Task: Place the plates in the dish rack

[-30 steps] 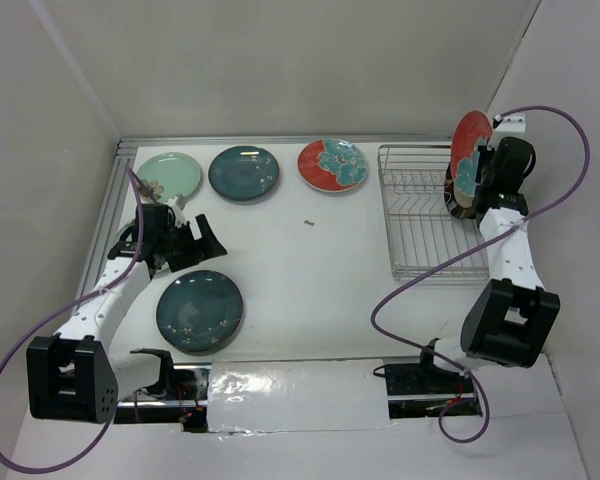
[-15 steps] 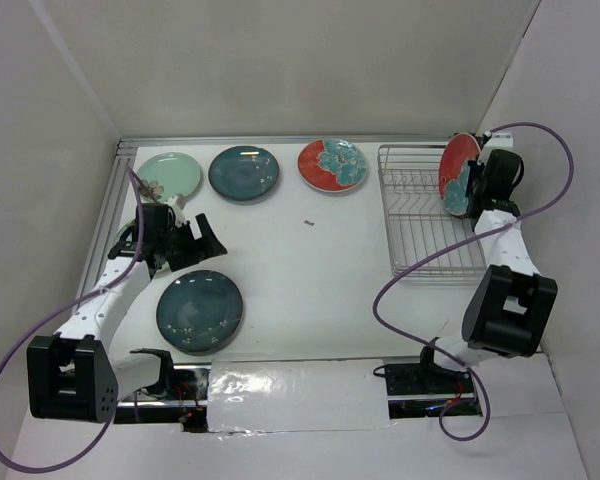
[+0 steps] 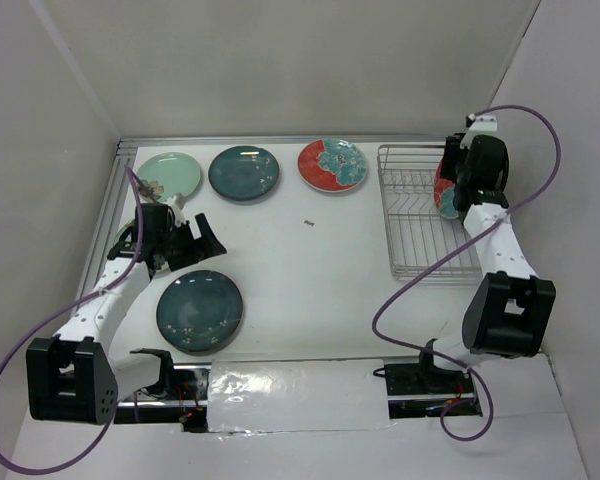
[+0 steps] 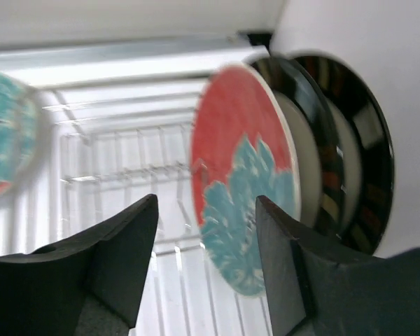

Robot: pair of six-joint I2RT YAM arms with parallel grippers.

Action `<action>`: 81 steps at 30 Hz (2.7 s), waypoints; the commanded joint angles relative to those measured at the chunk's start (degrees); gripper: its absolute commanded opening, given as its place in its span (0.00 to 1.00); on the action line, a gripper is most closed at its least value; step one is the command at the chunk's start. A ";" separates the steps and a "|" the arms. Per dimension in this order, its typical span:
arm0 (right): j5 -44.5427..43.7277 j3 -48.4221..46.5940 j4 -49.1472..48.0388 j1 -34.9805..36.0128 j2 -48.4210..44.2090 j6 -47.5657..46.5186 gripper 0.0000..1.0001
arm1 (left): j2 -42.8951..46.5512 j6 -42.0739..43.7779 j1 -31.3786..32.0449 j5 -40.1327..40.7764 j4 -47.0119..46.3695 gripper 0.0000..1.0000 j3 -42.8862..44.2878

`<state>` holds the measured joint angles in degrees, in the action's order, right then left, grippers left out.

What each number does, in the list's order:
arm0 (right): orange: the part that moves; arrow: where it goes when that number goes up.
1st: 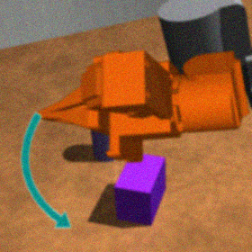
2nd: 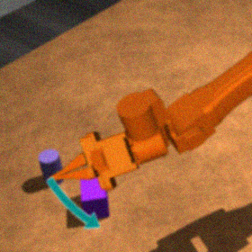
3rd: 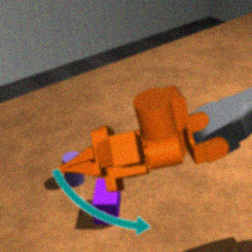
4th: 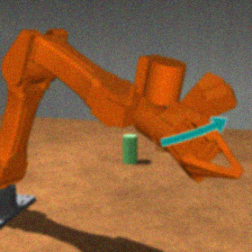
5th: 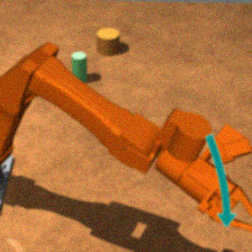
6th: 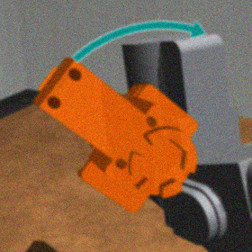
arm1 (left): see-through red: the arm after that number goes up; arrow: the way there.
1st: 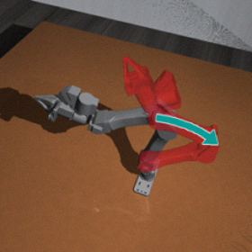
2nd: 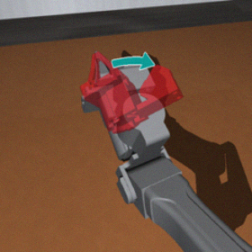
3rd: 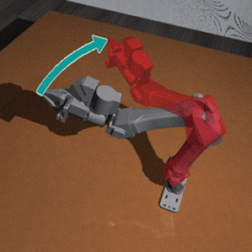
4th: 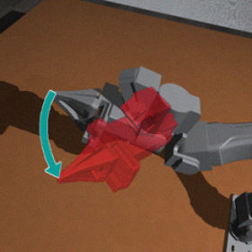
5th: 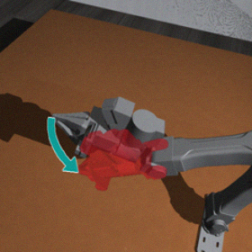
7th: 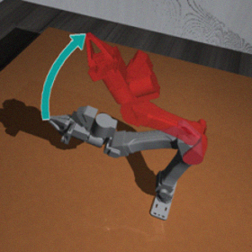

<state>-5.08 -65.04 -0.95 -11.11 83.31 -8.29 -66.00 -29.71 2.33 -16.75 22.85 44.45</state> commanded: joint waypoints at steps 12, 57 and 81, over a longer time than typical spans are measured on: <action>12.42 -14.07 14.22 21.47 -4.03 14.17 0.78 | 4.20 1.15 -0.31 0.49 -0.62 0.99 -0.15; 42.18 -5.46 -9.79 58.59 42.91 42.33 0.00 | 15.46 -0.61 -0.31 3.22 5.19 0.99 1.87; -12.11 -18.65 18.28 29.14 -6.65 5.58 0.00 | 7.12 -1.66 -0.31 0.50 -0.35 0.99 -0.41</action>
<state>-7.57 -81.08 25.78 19.14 84.73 2.55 -58.22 -30.46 2.33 -14.35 25.61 44.29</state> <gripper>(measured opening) 0.048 0.992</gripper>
